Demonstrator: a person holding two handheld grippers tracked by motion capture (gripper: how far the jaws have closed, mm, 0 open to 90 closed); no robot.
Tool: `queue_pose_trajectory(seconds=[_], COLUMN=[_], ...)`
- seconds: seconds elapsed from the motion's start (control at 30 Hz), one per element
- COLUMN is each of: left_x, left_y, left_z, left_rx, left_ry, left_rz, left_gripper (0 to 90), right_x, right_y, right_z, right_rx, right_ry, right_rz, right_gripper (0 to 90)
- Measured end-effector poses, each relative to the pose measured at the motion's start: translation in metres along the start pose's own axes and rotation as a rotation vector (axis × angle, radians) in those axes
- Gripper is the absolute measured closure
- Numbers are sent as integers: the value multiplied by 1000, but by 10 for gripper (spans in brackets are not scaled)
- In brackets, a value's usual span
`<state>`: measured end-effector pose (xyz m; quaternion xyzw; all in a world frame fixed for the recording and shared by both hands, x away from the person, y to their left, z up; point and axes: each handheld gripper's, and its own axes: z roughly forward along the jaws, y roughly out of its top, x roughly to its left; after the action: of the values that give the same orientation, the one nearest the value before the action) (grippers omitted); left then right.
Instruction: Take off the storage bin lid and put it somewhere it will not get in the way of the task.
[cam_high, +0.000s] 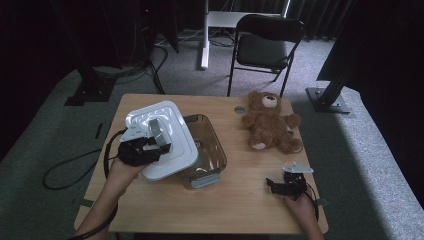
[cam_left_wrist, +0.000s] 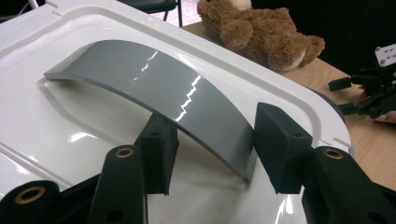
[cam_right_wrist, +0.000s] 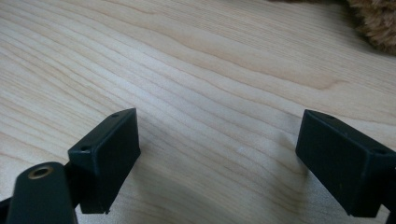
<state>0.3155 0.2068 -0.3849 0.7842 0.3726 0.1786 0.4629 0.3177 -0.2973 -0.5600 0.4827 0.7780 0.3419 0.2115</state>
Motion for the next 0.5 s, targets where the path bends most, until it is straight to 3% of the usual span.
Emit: queue_pose_trajectory(seconds=[0.5], left_x=[17], left_y=[-20], left_z=[-20], left_rx=[-18], left_ry=[19], left_rz=[-26], left_gripper=[514], right_x=[0], right_y=[0], right_z=[0], right_rx=[1], right_ry=[-2], right_rz=[3], right_gripper=[126])
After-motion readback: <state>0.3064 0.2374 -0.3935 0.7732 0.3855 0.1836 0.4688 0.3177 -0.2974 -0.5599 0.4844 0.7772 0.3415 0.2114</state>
